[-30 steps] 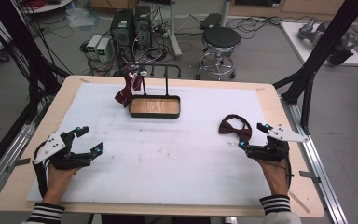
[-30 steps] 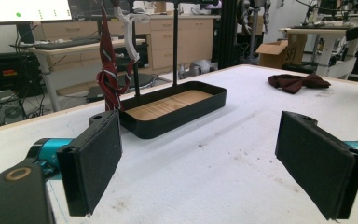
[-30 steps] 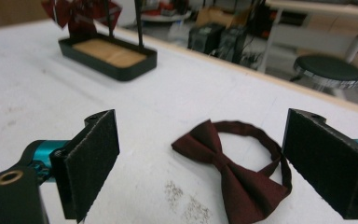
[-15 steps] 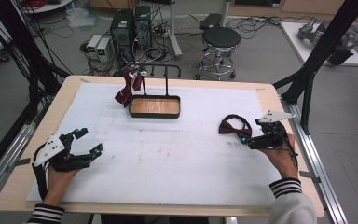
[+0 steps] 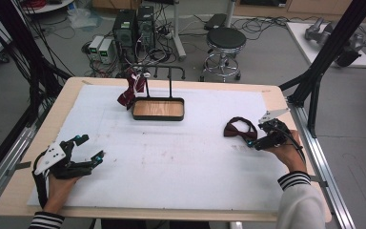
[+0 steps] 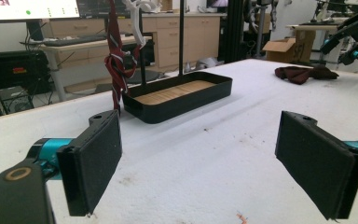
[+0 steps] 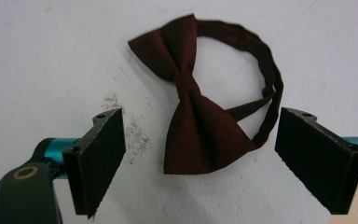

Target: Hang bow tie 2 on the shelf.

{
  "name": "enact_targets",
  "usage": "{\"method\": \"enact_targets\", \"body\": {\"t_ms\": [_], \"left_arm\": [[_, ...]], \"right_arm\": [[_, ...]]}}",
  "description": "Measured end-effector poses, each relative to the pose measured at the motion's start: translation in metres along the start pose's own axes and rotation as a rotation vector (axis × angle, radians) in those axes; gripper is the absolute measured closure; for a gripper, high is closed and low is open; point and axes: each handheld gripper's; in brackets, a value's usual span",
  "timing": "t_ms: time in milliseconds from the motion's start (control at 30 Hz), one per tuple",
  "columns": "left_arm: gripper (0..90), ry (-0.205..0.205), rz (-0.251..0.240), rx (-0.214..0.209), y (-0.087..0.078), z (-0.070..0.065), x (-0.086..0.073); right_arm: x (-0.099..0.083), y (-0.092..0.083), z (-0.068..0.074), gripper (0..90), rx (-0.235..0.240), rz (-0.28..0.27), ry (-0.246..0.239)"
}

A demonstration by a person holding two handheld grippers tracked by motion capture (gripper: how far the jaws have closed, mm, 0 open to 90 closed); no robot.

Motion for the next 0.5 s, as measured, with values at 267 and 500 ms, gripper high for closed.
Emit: {"method": "enact_targets", "body": {"t_ms": [267, 500], "left_arm": [[15.1, 0.008, -0.013, 0.011, 0.0, -0.001, -0.001], [15.1, 0.001, -0.018, 0.011, 0.001, -0.002, -0.002]], "right_arm": [[-0.001, 0.014, -0.006, 23.3, 0.009, 0.065, -0.01], [-0.002, 0.021, -0.007, 29.0, -0.009, 0.104, -0.023]]}}
Point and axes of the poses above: each handheld gripper's, and its own axes: y roughly forward along the jaws, x roughly out of its top, z roughly to its left, and after that the axes turned 15 degrees about y, right-handed
